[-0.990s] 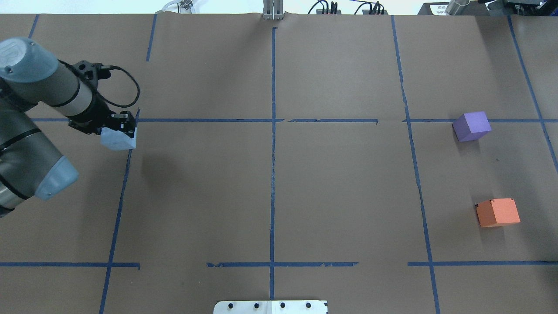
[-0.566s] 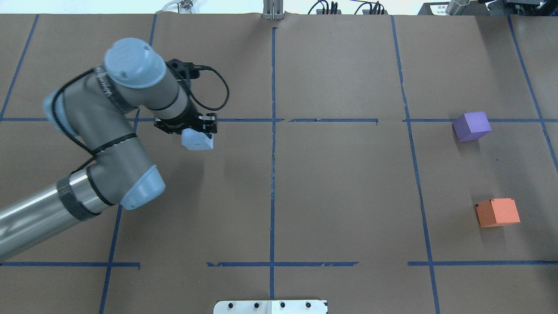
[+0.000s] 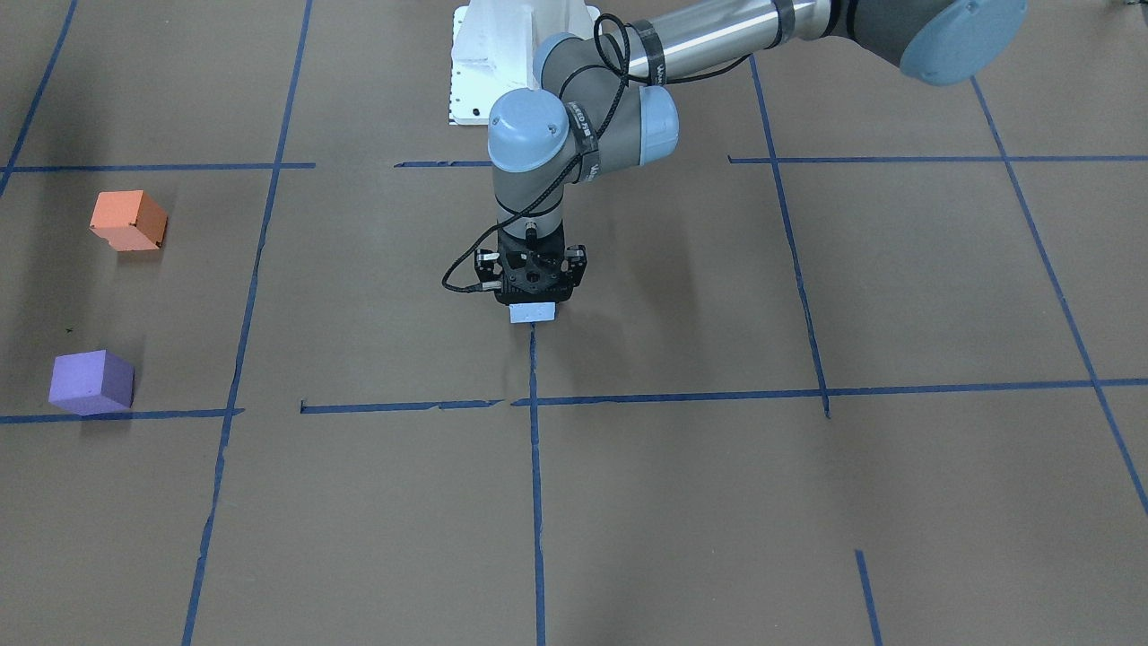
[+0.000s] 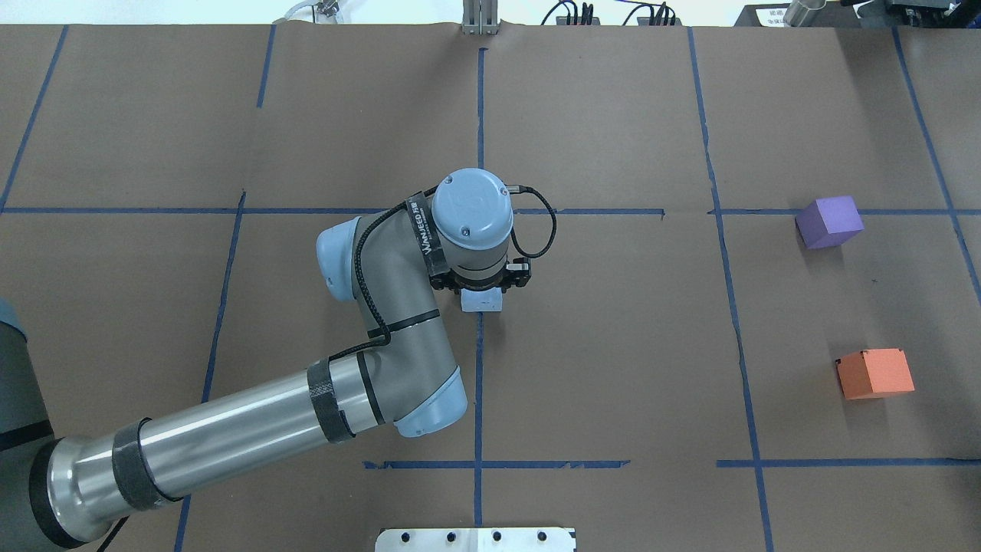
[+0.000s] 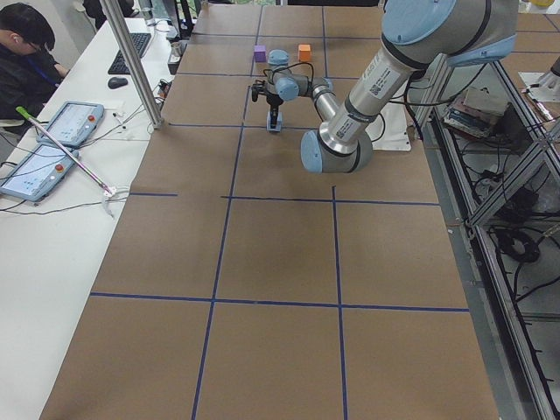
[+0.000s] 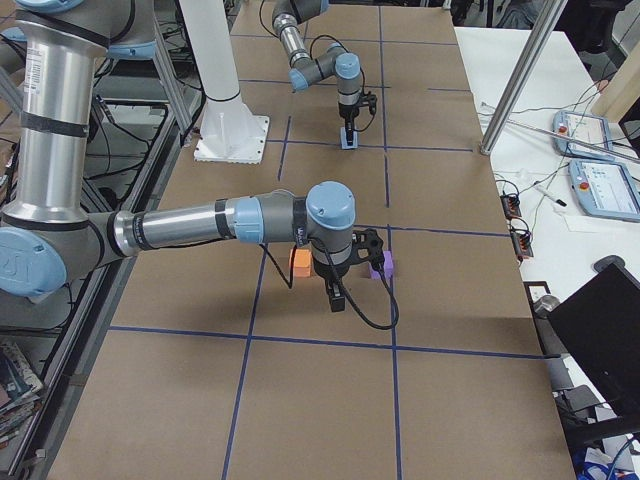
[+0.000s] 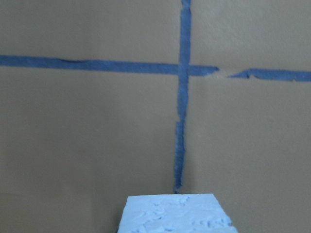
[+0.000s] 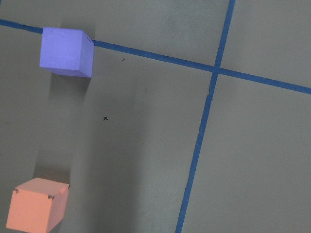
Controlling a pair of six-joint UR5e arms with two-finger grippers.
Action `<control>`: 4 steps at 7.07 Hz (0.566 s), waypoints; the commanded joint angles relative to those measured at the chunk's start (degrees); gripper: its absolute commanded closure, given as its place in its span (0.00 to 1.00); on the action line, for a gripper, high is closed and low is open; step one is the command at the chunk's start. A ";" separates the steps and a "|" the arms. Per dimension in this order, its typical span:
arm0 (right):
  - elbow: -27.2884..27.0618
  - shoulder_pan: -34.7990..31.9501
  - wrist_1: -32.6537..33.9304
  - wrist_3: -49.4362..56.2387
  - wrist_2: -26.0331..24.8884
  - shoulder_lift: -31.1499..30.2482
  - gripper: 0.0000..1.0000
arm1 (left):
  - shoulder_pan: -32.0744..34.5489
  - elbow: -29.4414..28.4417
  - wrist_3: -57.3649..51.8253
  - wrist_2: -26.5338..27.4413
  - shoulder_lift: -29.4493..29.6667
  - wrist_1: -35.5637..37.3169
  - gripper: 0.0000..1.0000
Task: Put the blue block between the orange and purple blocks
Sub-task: 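Carry the light blue cube with the left gripper to the table center and release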
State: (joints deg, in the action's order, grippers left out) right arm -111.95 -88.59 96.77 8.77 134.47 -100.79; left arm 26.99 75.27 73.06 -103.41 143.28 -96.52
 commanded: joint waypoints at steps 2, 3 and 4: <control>-0.37 0.00 -0.09 -0.07 0.26 0.94 0.00 | 8.73 7.13 -2.20 -11.01 -2.11 5.16 0.00; -0.29 0.43 -0.09 -0.15 2.00 1.82 0.00 | 14.18 13.79 -9.44 -17.64 -6.91 9.12 0.00; -0.29 1.48 -0.09 -3.29 3.67 4.09 0.00 | 17.11 20.21 -16.65 -18.22 -13.05 12.03 0.00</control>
State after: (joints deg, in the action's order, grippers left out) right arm -112.21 -88.05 96.68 7.87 136.26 -98.81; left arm 39.32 87.78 64.48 -117.75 136.69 -88.54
